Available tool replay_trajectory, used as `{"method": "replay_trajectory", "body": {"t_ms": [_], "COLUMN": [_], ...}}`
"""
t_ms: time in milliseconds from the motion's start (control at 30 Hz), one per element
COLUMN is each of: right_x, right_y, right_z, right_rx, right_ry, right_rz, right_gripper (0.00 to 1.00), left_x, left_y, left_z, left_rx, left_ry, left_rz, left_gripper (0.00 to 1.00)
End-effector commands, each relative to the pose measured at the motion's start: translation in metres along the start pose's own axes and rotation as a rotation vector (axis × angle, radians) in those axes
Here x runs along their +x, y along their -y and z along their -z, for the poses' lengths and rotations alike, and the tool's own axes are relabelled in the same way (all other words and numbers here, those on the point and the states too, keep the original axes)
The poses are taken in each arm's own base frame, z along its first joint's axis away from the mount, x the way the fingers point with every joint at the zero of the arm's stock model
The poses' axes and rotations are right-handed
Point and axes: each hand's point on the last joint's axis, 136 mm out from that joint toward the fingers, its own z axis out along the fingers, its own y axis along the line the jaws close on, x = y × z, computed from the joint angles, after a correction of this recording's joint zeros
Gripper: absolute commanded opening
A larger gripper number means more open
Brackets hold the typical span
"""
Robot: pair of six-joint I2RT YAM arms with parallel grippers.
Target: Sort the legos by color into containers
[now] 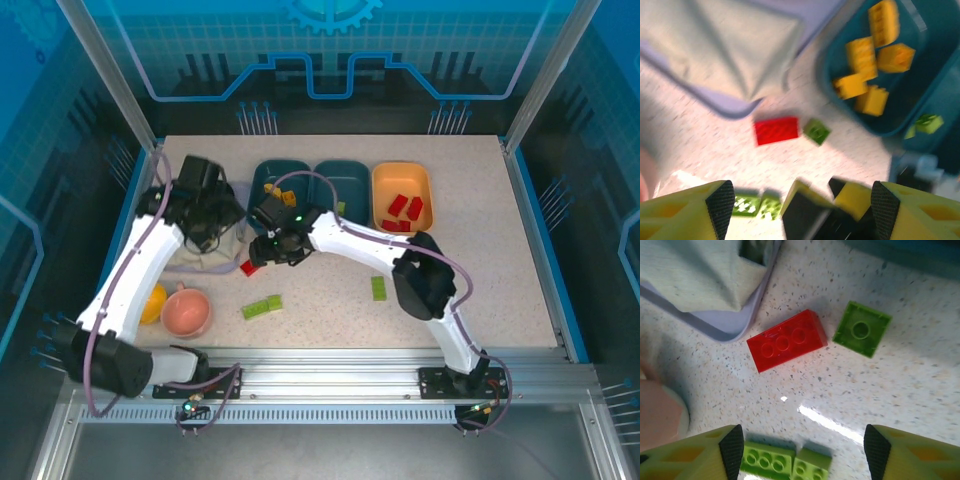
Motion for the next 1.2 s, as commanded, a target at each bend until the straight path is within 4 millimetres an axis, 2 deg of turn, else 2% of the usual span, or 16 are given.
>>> {"method": "replay_trajectory", "body": {"t_ms": [0, 100, 133, 267, 433, 700, 833, 967, 1167], "right_x": [0.005, 0.0, 0.002, -0.001, -0.013, -0.021, -0.013, -0.002, 0.012], "right_y": [-0.006, -0.013, -0.01, -0.006, -0.002, 0.002, 0.009, 0.017, 0.028], "right_z": [-0.012, -0.018, -0.026, -0.042, -0.057, -0.08, -0.086, -0.089, -0.075], "right_rx": [0.055, 0.085, 0.11, 0.146, 0.155, 0.179, 0.226, 0.27, 0.322], "right_ry": [-0.01, 0.02, 0.014, 0.021, 0.065, 0.092, 0.07, 0.043, 0.01], "right_rz": [-0.189, -0.286, -0.332, -0.471, -0.598, -0.667, -0.691, -0.703, -0.677], "right_gripper": [0.68, 0.78, 0.79, 0.81, 0.81, 0.81, 0.75, 0.63, 0.48], "left_x": [0.014, 0.028, 0.032, 0.041, 0.05, 0.057, 0.057, 0.055, 0.055], "left_y": [-0.03, -0.052, -0.057, -0.077, -0.087, -0.095, -0.095, -0.094, -0.089], "left_z": [0.012, 0.028, 0.033, 0.049, 0.062, 0.069, 0.071, 0.071, 0.066], "left_rx": [-0.001, 0.017, 0.027, 0.046, 0.084, 0.085, 0.089, 0.088, 0.095], "left_ry": [0.033, 0.048, 0.052, 0.083, 0.093, 0.085, 0.086, 0.092, 0.081], "left_rz": [0.072, 0.081, 0.086, 0.096, 0.091, 0.066, 0.06, 0.057, 0.061], "left_gripper": [0.75, 0.76, 0.76, 0.75, 0.76, 0.75, 0.75, 0.75, 0.75]}}
